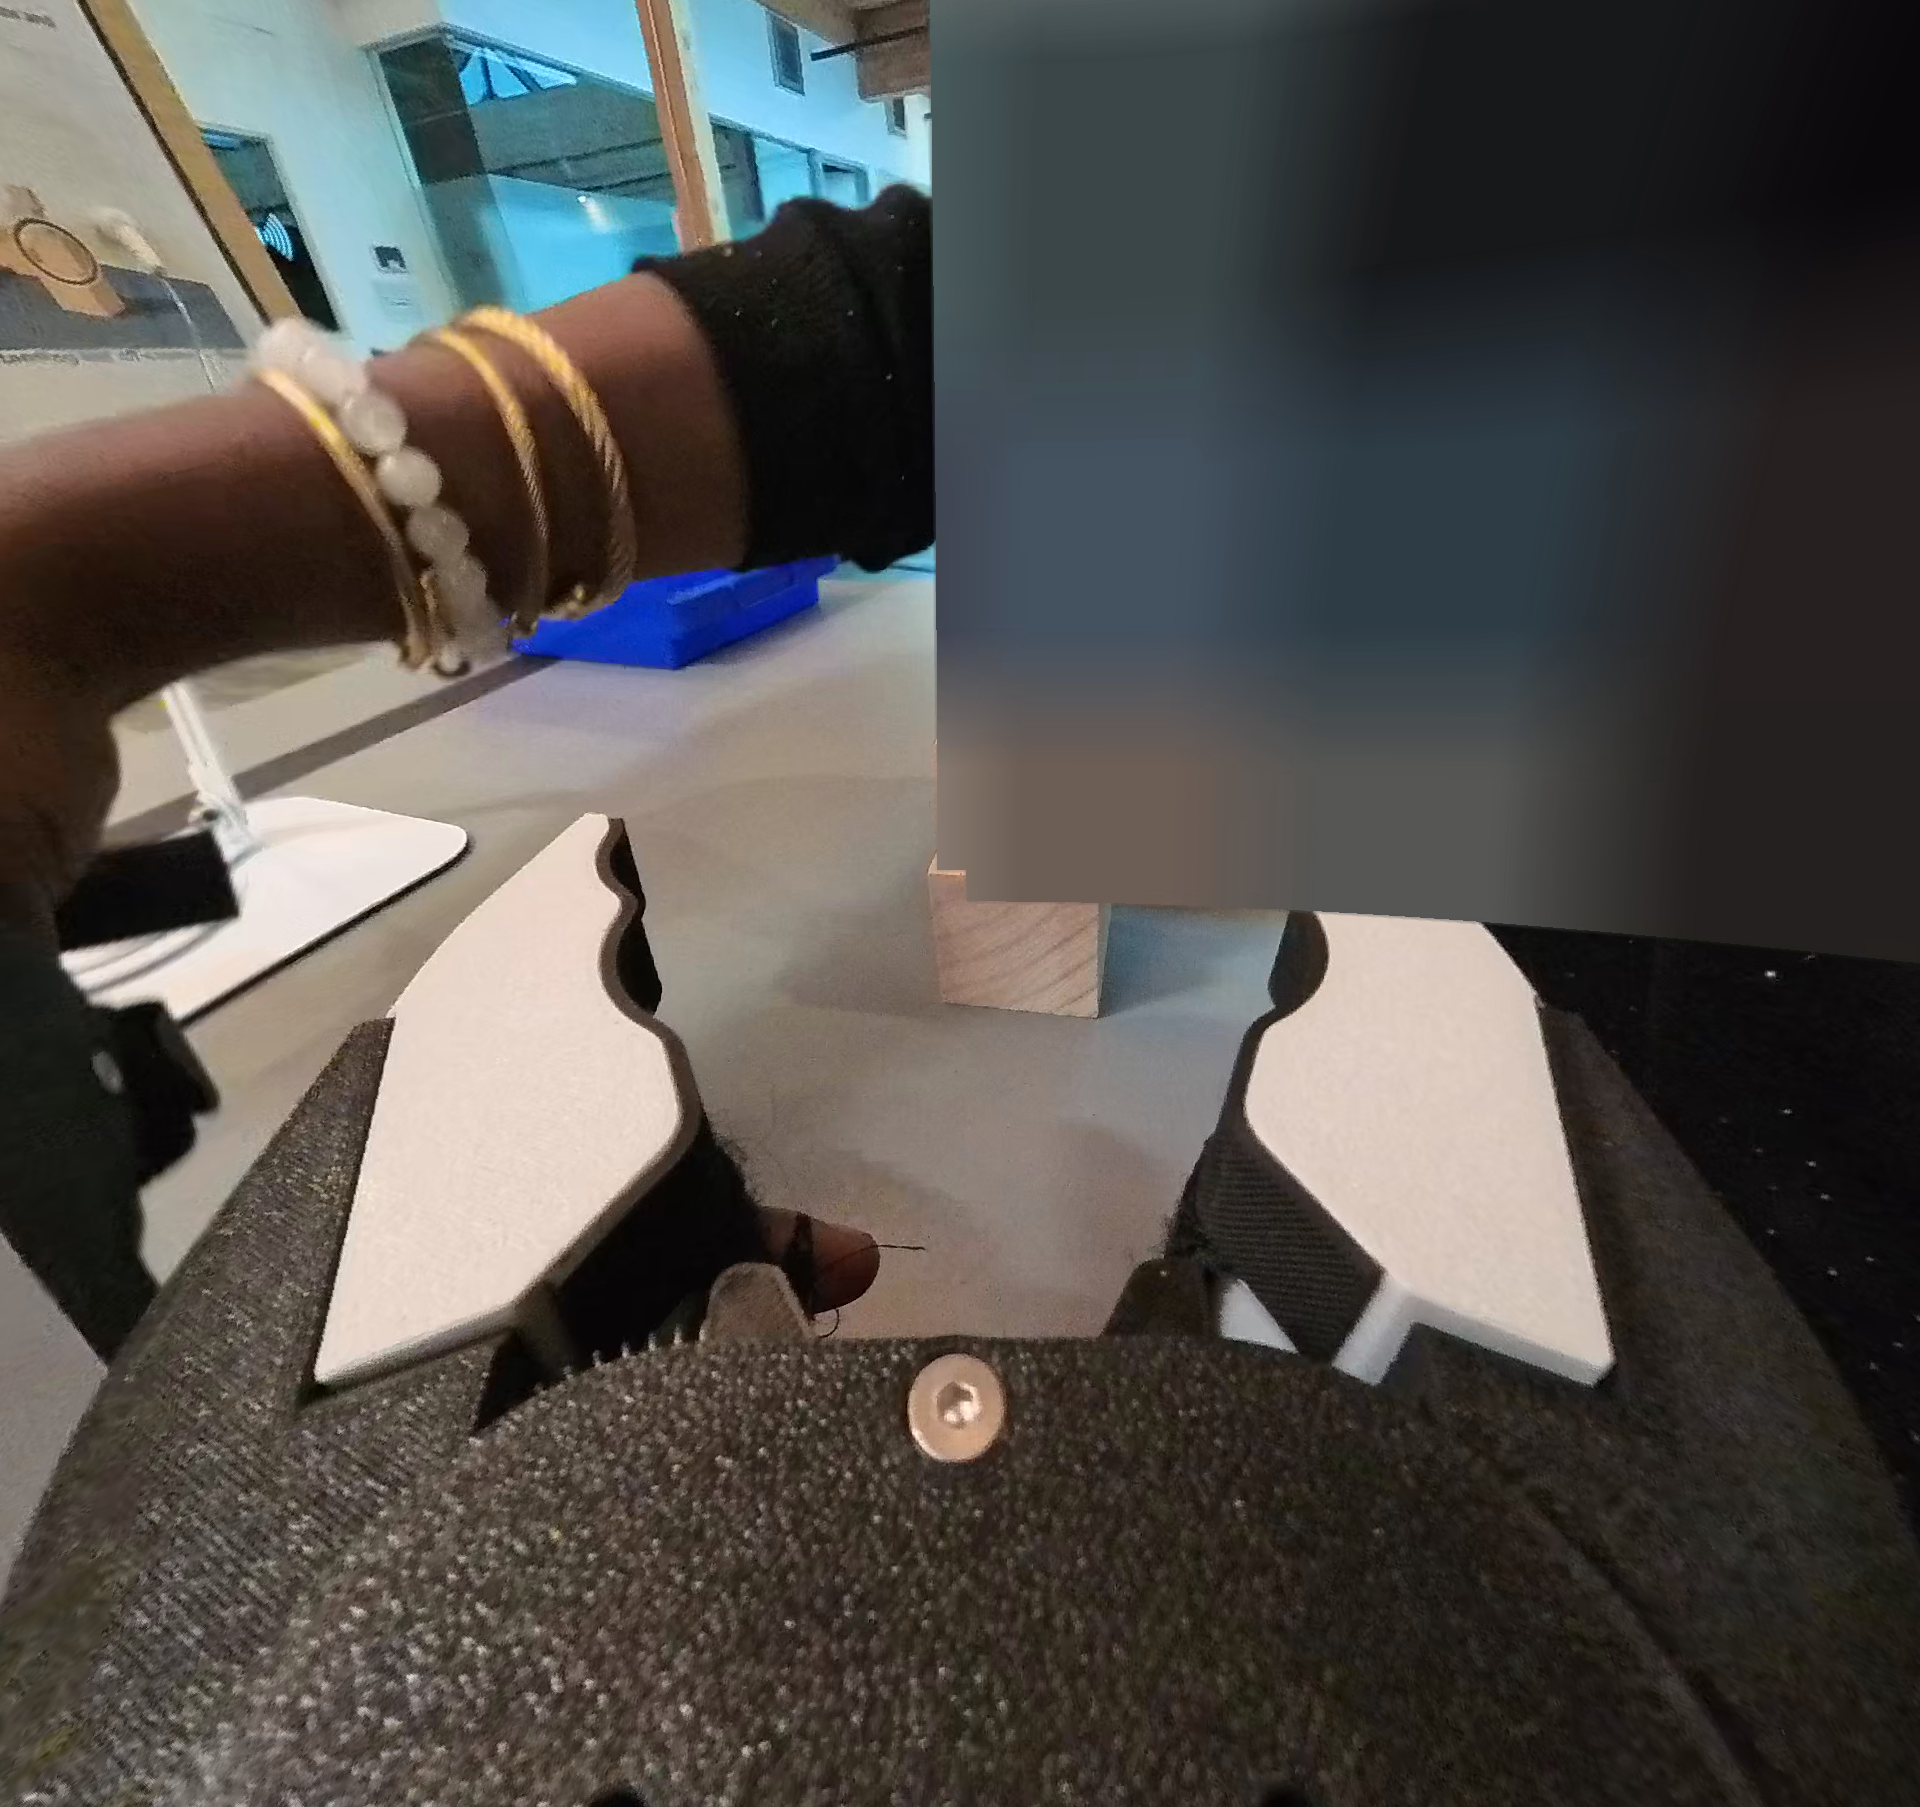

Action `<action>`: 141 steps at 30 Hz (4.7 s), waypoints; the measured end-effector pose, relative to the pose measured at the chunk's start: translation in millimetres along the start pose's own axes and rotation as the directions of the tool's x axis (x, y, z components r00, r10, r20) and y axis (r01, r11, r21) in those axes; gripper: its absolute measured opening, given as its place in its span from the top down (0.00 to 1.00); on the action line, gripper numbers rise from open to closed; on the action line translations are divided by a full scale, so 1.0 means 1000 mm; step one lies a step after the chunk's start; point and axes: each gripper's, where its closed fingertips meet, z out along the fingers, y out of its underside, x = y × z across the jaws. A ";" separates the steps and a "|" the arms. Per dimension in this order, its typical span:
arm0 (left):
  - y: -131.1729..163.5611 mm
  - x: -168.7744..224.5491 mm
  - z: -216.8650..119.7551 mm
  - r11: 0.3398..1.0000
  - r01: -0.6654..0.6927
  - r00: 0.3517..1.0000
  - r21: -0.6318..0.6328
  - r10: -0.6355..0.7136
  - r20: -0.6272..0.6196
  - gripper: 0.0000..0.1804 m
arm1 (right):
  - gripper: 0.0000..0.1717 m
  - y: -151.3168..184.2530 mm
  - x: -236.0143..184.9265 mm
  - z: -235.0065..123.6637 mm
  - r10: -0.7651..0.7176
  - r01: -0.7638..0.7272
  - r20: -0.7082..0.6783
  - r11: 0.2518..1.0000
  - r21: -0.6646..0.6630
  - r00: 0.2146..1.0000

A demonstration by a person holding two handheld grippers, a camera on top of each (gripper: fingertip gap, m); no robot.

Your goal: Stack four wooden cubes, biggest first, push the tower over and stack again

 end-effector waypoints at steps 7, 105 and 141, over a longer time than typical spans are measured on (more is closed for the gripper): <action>-0.001 -0.001 -0.001 1.000 0.007 1.000 0.007 -0.007 0.006 0.35 | 0.87 0.002 -0.023 -0.079 0.267 -0.269 -0.161 0.963 0.015 0.950; 0.003 -0.011 0.005 0.990 -0.114 0.971 -0.081 0.129 0.203 0.54 | 0.21 0.044 -0.279 -0.108 0.907 0.004 -0.319 0.331 0.944 0.274; 0.035 0.018 0.071 0.964 0.068 0.907 -0.258 0.048 0.419 1.00 | 0.29 0.054 -0.273 -0.103 0.925 -0.040 -0.321 0.335 0.941 0.201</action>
